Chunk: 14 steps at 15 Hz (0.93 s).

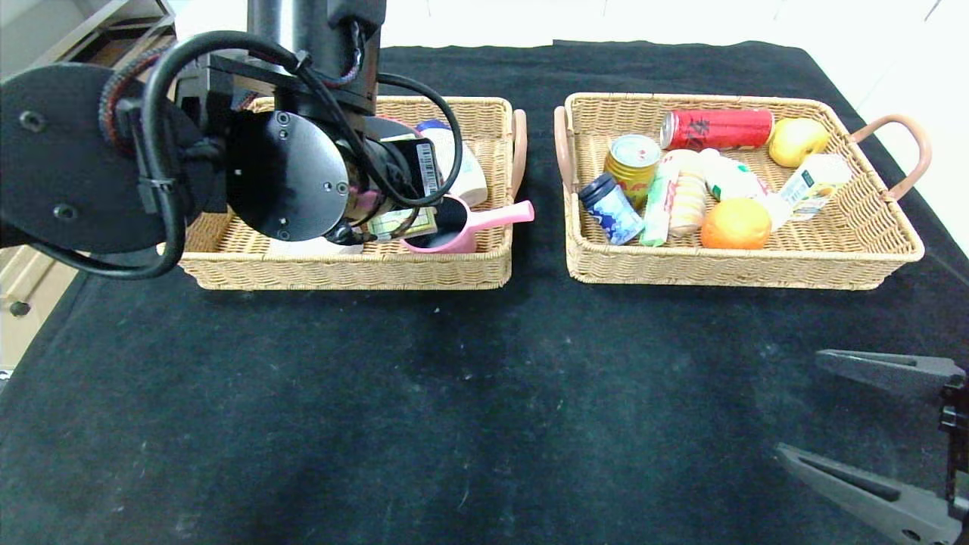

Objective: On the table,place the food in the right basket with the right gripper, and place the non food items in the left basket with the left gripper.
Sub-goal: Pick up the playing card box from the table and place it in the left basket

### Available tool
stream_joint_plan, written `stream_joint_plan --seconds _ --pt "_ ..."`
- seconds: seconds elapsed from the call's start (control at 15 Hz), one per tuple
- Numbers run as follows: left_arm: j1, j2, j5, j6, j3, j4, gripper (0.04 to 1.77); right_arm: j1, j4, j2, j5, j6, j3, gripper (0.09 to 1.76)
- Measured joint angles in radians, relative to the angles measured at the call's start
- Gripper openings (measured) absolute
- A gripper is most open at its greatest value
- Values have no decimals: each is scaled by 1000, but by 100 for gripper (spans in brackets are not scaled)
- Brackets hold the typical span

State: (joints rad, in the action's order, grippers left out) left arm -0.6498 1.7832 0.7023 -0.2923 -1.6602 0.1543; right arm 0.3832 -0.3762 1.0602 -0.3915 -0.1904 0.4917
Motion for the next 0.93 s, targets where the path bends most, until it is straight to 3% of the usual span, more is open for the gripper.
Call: stream_joint_plan --seconds 0.4,0.93 --pt "53 53 2 77 -28 -93 102 0 0 -2 0 0 0 171" --pt "66 87 -1 82 -64 -110 101 -1 0 -8 0 0 2 171"
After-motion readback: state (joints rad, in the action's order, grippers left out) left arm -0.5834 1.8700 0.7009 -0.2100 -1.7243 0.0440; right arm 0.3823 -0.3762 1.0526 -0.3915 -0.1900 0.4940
